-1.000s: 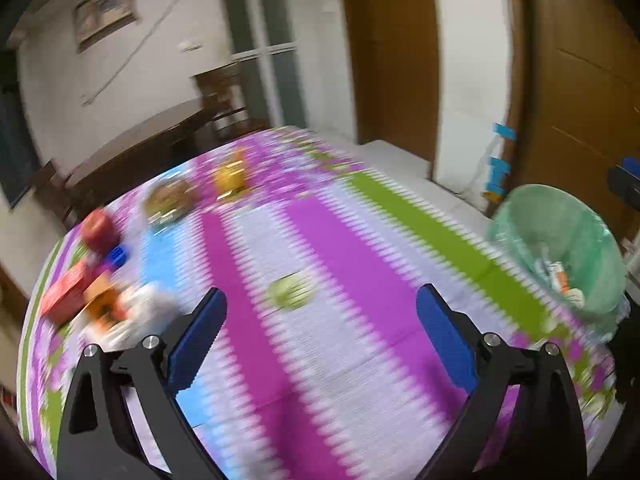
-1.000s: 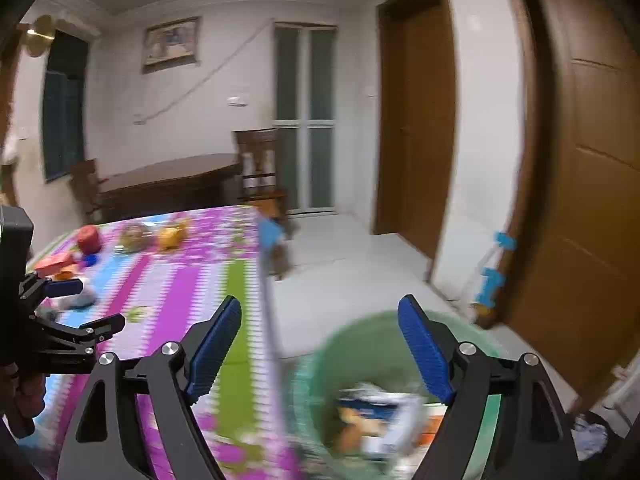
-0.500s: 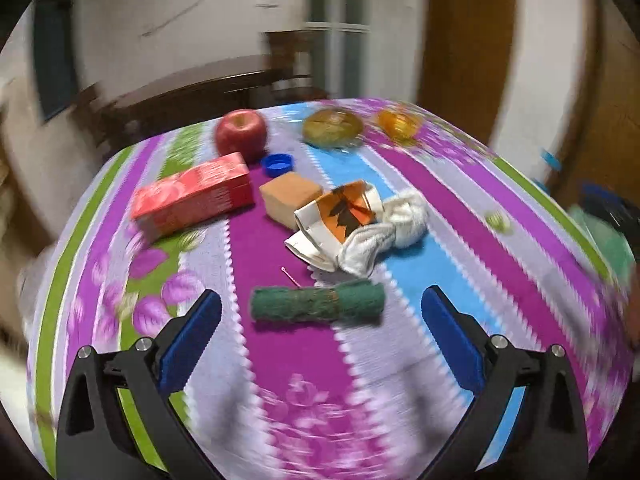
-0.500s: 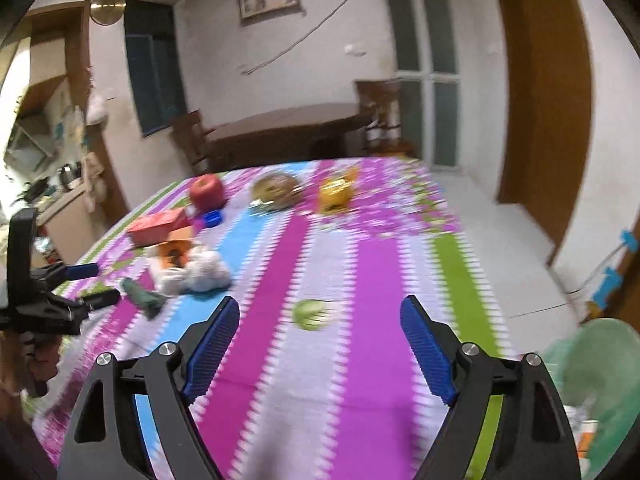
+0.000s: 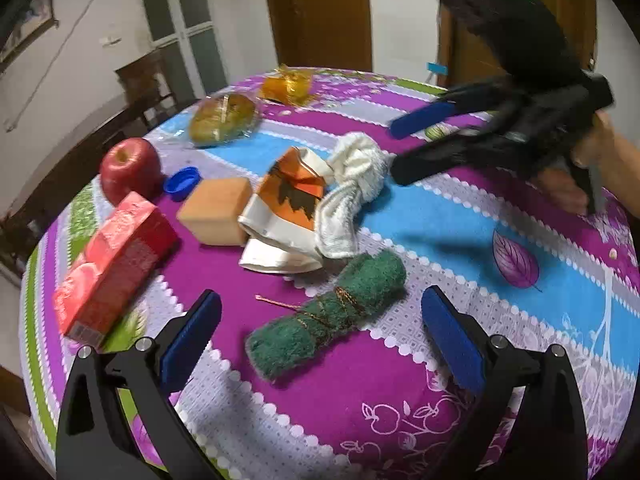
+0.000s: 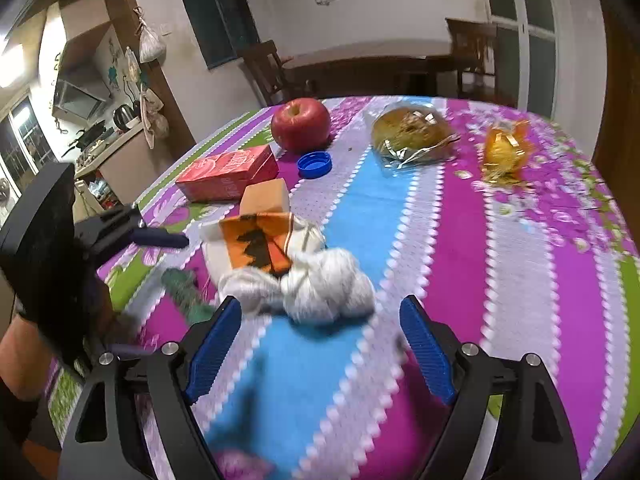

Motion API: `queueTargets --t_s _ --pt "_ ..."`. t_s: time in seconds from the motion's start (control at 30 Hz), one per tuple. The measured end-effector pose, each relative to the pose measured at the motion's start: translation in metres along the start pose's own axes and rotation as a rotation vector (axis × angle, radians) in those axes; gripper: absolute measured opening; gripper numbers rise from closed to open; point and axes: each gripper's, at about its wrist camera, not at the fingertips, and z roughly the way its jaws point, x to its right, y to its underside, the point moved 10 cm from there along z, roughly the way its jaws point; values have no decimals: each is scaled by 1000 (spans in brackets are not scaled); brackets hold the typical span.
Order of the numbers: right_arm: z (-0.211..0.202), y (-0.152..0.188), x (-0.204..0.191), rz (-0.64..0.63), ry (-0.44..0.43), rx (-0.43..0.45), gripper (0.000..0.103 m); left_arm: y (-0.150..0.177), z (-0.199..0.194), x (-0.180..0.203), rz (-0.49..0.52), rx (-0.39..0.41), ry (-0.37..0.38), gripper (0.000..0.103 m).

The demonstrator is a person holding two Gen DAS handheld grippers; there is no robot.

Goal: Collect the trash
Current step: 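Grasp the green scrubber with the left tool while the right tool grasps the white towel, then carry the green scrubber and white towel over the green bin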

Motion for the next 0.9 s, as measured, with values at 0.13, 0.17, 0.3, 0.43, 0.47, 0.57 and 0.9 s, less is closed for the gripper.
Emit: queueTargets --t_s 0.13,0.17,0.3,0.43,0.47,0.57,0.9 --pt "23 -5 2 11 -1 -40 58 7 8 3 1 -43 41 80" --pt "25 -3 4 8 6 -44 52 7 7 3 -5 -41 48 74" --pt "24 1 6 14 -2 -36 46 12 1 6 -41 -32 81 43" --pt "12 10 10 29 5 -25 43 22 -9 9 -63 -31 51 21" --pt "7 14 10 28 7 -21 43 23 -12 10 -72 -35 41 20" --pt "-11 27 11 22 18 -5 43 27 -29 18 -92 -15 28 20" --pt "-100 77 19 54 70 115 43 5 -67 64 -257 96 -75 20"
